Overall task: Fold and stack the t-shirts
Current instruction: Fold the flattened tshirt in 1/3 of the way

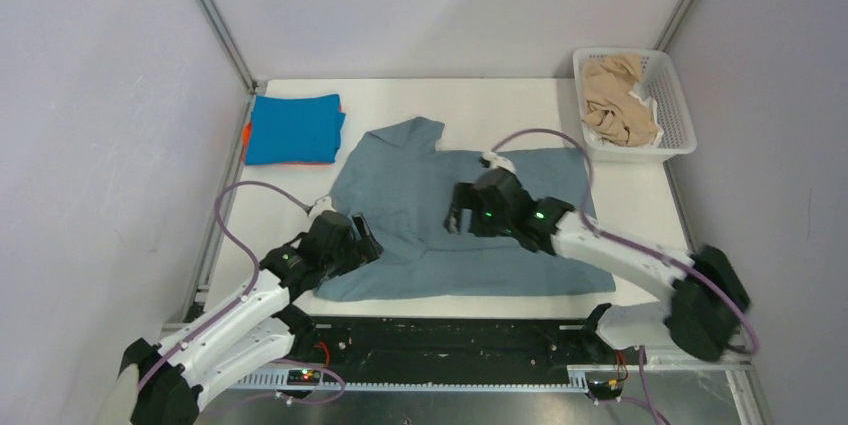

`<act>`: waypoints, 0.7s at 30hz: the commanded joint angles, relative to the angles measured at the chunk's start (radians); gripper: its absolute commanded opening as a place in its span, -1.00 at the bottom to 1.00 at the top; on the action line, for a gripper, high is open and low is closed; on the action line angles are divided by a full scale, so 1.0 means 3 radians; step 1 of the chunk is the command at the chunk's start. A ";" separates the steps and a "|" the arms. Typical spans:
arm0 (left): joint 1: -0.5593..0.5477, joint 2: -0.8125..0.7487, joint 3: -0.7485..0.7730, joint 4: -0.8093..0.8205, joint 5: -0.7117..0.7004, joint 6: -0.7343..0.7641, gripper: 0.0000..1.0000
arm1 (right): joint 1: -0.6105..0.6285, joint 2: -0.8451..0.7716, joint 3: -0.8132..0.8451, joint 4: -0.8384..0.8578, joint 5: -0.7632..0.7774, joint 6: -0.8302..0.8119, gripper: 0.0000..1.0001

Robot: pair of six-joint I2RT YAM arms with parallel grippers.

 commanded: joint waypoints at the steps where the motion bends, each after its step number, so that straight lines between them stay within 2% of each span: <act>1: -0.0009 0.0142 0.0018 0.0027 -0.0088 0.0151 0.99 | 0.0157 0.0973 0.0733 0.0657 -0.0171 -0.0193 0.83; 6: -0.0001 0.0178 -0.0144 0.0198 -0.0089 0.0124 0.99 | 0.0212 0.1889 0.1400 0.0745 -0.0144 -0.0227 0.55; 12: 0.0003 0.0272 -0.0266 0.0247 -0.0130 0.0097 0.99 | 0.0251 0.2677 0.2064 0.0679 -0.0300 -0.0240 0.27; 17: 0.0003 0.0319 -0.0310 0.0249 -0.0152 0.0068 0.99 | 0.0282 0.3057 0.2429 0.0376 -0.0211 -0.0246 0.05; 21: 0.0002 0.0300 -0.0353 0.0249 -0.0183 0.0040 0.99 | 0.0321 0.3096 0.2471 0.0291 -0.0102 -0.0254 -0.02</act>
